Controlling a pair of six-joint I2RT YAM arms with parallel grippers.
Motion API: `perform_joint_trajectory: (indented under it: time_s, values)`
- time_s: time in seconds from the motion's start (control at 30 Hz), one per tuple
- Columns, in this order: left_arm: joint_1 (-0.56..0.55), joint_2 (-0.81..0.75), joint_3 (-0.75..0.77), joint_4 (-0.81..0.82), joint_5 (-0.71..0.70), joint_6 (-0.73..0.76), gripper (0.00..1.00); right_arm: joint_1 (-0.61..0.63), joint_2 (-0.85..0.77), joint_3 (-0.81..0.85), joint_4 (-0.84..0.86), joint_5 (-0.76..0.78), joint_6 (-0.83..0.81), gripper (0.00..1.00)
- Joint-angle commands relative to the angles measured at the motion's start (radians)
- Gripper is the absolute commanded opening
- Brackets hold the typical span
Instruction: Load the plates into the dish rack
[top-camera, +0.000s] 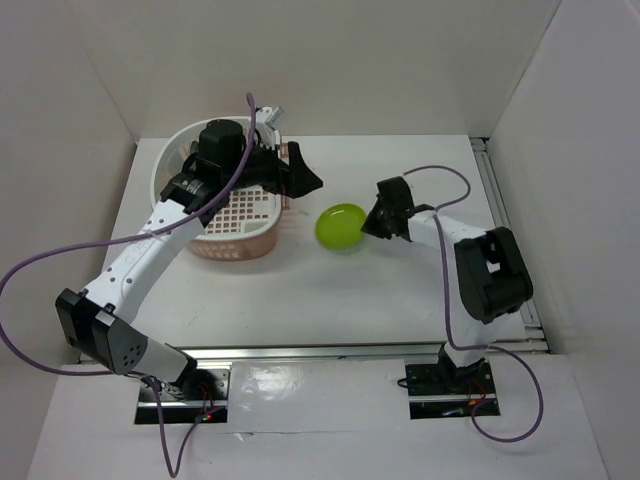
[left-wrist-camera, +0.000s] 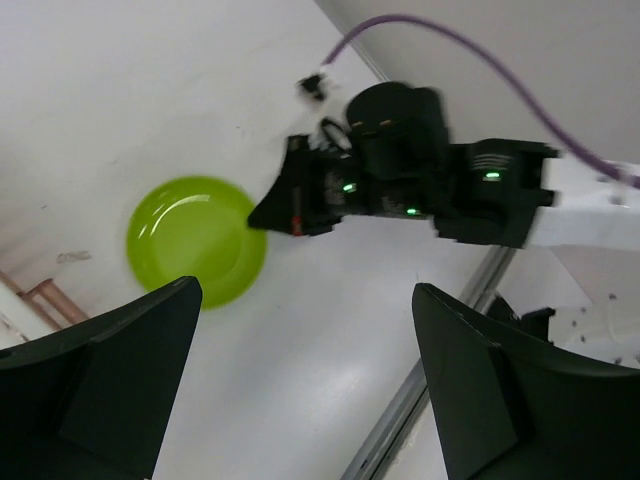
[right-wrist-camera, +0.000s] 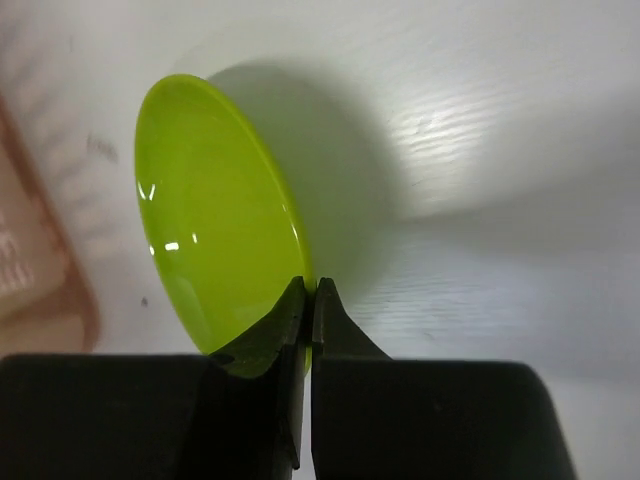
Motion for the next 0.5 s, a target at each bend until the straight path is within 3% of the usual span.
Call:
perform_joint_trajectory:
  time_s: [0.0,0.1,0.23,0.37,0.47]
  values:
    - [-0.004,0.036,0.056,-0.013,-0.13,-0.024,1.0,-0.015,-0.14,0.148,-0.274,0.361,0.023,0.0]
    - [-0.013,0.071,0.095,-0.031,-0.169,-0.033,1.0,-0.015,-0.223,0.217,-0.361,0.447,0.011,0.0]
    - [-0.013,0.131,0.151,-0.031,-0.196,-0.043,1.0,-0.024,-0.348,0.204,-0.336,0.38,-0.045,0.0]
    - [-0.013,0.207,0.215,-0.04,-0.196,-0.043,1.0,-0.047,-0.528,0.078,-0.08,0.048,-0.18,0.0]
    - [-0.013,0.24,0.237,-0.052,-0.186,-0.052,1.0,-0.056,-0.577,0.032,-0.003,-0.113,-0.207,0.0]
